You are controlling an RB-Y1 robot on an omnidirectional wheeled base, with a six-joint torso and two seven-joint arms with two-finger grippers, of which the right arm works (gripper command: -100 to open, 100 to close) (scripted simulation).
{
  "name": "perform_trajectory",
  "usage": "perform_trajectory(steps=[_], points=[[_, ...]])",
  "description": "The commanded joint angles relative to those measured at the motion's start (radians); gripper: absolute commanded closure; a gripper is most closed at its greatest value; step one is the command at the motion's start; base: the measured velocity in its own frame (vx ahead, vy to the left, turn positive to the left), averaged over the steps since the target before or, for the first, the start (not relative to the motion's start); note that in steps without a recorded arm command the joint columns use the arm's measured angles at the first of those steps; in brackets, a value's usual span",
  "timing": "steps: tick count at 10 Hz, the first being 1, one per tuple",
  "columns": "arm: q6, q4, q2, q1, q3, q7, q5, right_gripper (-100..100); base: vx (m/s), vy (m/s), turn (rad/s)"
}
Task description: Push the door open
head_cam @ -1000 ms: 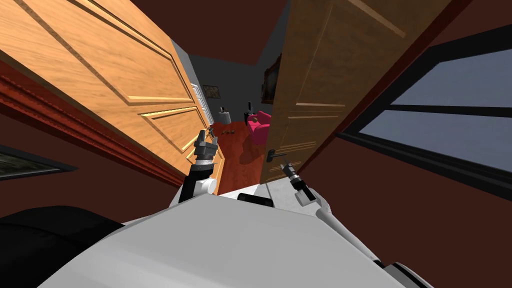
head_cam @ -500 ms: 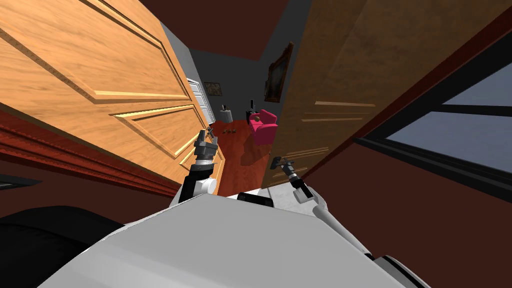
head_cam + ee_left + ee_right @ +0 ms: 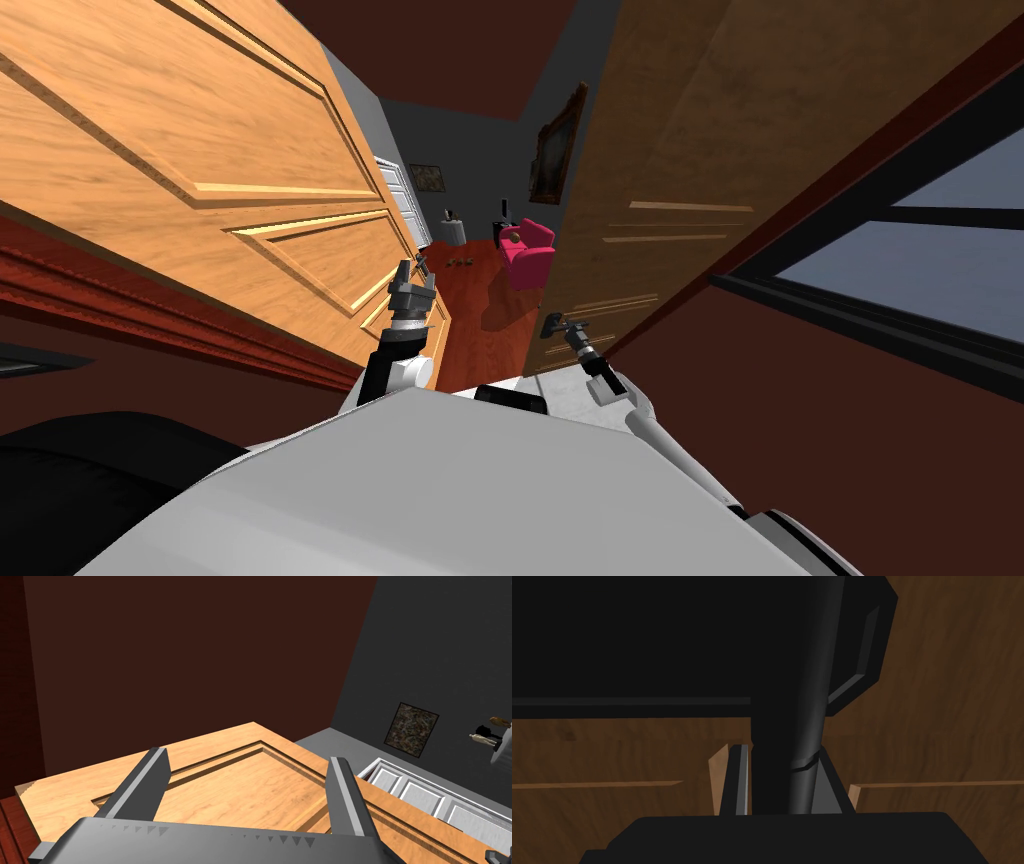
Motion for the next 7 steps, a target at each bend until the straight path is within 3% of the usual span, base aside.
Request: perform_trajectory(steps=[1, 4, 7], points=[[-0.001, 0.0, 0.0, 0.005, 0.003, -0.001, 0.0, 100, 0.0, 0.0, 0.0], [0.012, 0.043, 0.026, -0.024, -0.049, 0.018, 0.002, 100, 0.136, 0.092, -0.034], [0.019, 0.068, 0.042, -0.038, -0.078, 0.029, 0.004, 100, 0.124, 0.076, -0.002]])
